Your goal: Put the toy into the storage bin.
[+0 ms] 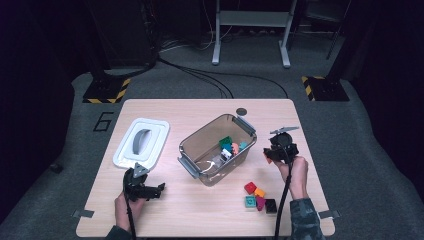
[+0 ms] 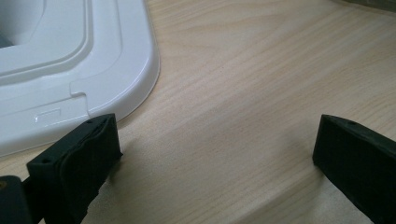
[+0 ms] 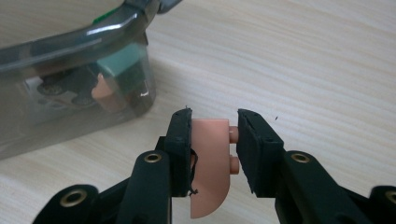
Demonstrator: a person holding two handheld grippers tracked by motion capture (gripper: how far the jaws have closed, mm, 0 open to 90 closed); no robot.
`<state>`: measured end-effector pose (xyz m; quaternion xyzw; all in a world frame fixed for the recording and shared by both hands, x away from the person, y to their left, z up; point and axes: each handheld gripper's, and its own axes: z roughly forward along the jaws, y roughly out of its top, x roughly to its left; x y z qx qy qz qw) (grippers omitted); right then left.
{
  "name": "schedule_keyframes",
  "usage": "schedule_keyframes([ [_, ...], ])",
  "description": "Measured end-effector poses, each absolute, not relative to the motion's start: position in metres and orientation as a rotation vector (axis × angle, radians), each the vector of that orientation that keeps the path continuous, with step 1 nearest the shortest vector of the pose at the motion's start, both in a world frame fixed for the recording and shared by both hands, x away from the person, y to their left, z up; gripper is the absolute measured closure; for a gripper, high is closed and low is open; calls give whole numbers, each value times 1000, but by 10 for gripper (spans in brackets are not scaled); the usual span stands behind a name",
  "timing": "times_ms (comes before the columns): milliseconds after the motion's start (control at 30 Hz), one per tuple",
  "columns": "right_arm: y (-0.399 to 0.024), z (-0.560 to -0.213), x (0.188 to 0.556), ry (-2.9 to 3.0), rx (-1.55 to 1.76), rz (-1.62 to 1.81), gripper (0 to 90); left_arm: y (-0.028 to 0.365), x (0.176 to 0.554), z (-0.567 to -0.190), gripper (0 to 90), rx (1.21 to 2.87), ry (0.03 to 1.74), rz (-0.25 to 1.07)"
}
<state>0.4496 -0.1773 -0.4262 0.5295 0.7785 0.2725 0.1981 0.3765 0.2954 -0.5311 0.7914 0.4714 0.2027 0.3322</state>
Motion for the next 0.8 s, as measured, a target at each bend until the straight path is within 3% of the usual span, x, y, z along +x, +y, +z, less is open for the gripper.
schedule_keyframes([
  [800, -171, -392, 474, 2098, 1445, 772, 662, 295, 376, -531, 5, 2067, 1232, 530],
])
